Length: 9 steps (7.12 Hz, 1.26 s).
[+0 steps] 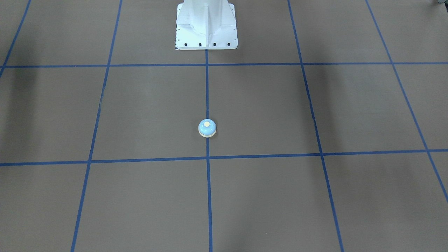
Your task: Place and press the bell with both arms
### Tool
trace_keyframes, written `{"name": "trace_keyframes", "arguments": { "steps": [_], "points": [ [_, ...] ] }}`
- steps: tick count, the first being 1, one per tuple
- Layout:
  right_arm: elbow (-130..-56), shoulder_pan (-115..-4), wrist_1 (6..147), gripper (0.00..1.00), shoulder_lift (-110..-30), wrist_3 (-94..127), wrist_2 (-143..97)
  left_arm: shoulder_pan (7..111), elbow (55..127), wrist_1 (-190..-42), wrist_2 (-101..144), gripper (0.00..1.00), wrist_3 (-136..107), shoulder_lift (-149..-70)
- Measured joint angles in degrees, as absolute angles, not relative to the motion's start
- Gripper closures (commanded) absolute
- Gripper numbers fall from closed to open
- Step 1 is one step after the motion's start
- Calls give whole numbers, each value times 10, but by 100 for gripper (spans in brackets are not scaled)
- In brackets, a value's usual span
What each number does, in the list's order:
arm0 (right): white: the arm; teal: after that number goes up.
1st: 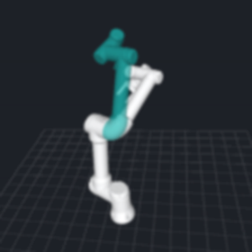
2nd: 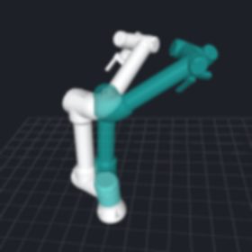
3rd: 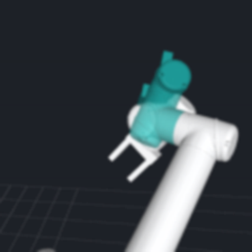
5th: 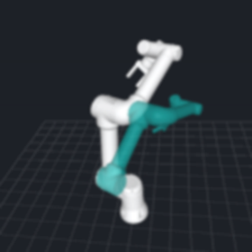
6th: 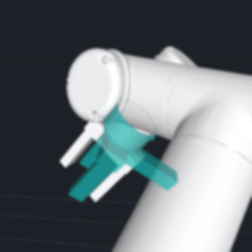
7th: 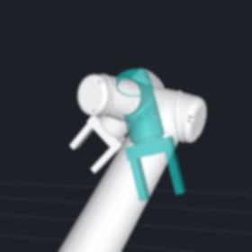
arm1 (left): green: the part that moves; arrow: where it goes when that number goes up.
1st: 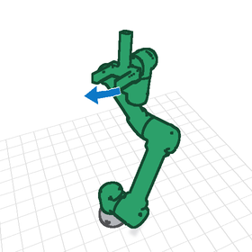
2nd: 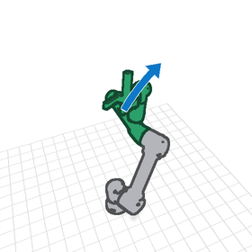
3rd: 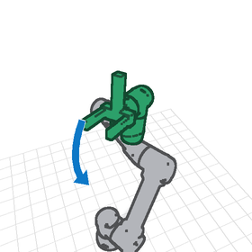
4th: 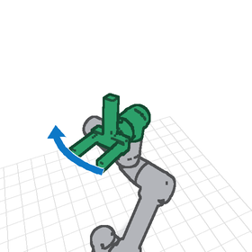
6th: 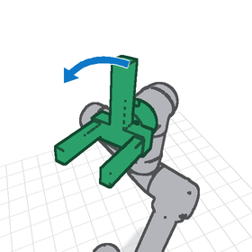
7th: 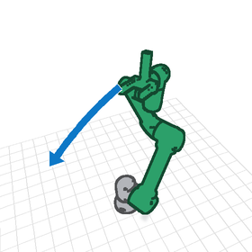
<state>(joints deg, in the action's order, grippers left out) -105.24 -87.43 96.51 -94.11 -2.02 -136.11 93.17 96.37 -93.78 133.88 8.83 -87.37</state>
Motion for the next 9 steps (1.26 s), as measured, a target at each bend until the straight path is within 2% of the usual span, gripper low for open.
{"name": "trace_keyframes", "arguments": {
  "steps": [9],
  "points": [
    [-1070,-882,965,0,-945,-20,-1358,931,967,-939,1342,0,89,-875]
  ]
}}
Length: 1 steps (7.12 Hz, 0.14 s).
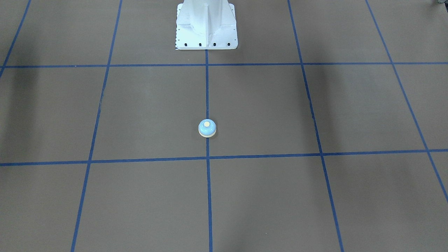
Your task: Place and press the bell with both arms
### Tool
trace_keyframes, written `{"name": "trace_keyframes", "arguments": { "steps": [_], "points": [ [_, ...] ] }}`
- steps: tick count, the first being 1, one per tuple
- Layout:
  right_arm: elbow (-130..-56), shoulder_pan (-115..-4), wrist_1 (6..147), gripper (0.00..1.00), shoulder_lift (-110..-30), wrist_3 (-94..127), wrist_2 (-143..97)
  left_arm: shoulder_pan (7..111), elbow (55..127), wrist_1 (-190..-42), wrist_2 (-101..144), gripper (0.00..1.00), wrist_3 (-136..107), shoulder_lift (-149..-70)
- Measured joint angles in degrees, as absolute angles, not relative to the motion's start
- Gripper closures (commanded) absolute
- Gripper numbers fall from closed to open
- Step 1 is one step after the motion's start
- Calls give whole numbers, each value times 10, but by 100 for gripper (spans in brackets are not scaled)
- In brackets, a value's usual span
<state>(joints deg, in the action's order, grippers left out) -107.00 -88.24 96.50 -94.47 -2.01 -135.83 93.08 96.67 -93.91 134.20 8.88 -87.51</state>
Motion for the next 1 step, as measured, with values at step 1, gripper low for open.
{"name": "trace_keyframes", "arguments": {
  "steps": [1],
  "points": [
    [-1070,-882,965,0,-945,-20,-1358,931,967,-939,1342,0,89,-875]
  ]
}}
